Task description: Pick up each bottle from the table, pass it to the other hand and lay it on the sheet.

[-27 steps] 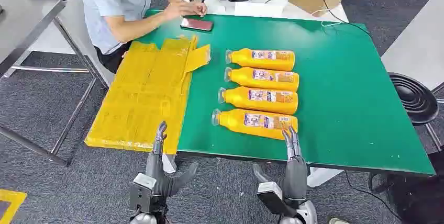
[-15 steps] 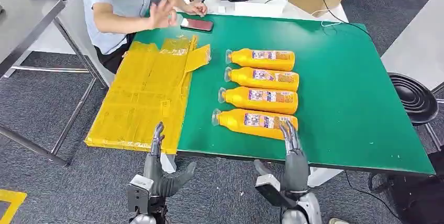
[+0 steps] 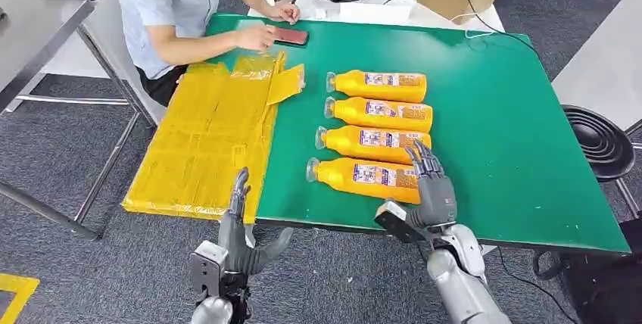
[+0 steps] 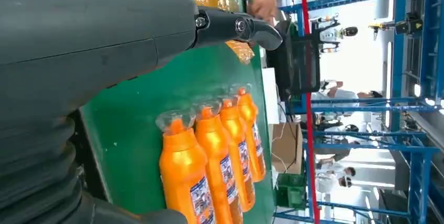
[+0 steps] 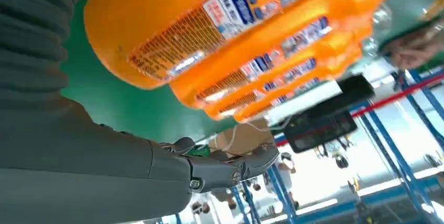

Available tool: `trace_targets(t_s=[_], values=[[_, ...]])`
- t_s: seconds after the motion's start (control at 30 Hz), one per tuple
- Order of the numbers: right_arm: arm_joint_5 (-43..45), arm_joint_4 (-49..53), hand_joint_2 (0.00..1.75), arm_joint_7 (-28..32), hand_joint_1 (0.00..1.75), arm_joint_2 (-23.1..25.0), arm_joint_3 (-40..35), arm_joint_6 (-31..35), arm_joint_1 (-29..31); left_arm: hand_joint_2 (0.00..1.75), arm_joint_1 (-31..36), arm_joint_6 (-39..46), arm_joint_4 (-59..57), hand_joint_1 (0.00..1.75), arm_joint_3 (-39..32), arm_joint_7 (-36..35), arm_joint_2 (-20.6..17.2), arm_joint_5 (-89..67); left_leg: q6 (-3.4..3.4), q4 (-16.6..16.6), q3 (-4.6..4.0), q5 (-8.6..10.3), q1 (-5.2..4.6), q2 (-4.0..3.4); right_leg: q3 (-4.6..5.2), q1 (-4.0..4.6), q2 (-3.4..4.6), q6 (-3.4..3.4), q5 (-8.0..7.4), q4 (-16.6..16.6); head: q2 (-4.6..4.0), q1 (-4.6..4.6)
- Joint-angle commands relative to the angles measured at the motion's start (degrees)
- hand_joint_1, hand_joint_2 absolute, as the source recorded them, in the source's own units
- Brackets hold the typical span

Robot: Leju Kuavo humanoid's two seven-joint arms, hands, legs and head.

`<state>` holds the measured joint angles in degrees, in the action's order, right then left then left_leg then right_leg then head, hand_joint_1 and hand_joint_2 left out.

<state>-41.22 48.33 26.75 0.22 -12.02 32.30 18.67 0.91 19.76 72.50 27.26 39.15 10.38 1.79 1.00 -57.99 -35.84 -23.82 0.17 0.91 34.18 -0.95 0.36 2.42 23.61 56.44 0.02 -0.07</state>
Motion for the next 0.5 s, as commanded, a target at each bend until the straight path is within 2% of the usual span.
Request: trace_targets(t_s=[0.03, 0.2, 0.5], values=[[-0.1, -10.3, 1.75, -0.2, 0.00, -0.9, -1.3, 0.4, 4.8, 1.75, 2.4, -0.1, -4.5, 0.00, 0.8, -0.1, -0.6, 0.3, -0.03, 0.1, 0.17, -0.05, -0.01, -0.05, -0.17, 0.00, -0.01, -0.06, 0.04, -0.1, 0.00, 0.00], [-0.4, -10.6, 1.75, -0.3, 0.00, -1.0, -1.4, 0.8, 4.8, 1.75, 2.3, -0.1, -4.4, 0.00, 0.8, 0.0, -0.6, 0.3, -0.06, 0.0, 0.29, -0.11, 0.02, -0.11, -0.30, 0.05, -0.01, -0.12, 0.09, -0.1, 0.00, 0.00], [-4.3, -17.1, 1.75, -3.9, 0.00, -1.0, -3.8, 0.4, 6.4, 1.75, 3.1, -0.2, -5.3, 0.00, 1.0, -0.1, -0.3, 0.6, -0.06, 0.0, 0.27, -0.11, 0.02, -0.12, -0.27, 0.05, 0.02, -0.12, 0.09, -0.1, 0.00, 0.00]])
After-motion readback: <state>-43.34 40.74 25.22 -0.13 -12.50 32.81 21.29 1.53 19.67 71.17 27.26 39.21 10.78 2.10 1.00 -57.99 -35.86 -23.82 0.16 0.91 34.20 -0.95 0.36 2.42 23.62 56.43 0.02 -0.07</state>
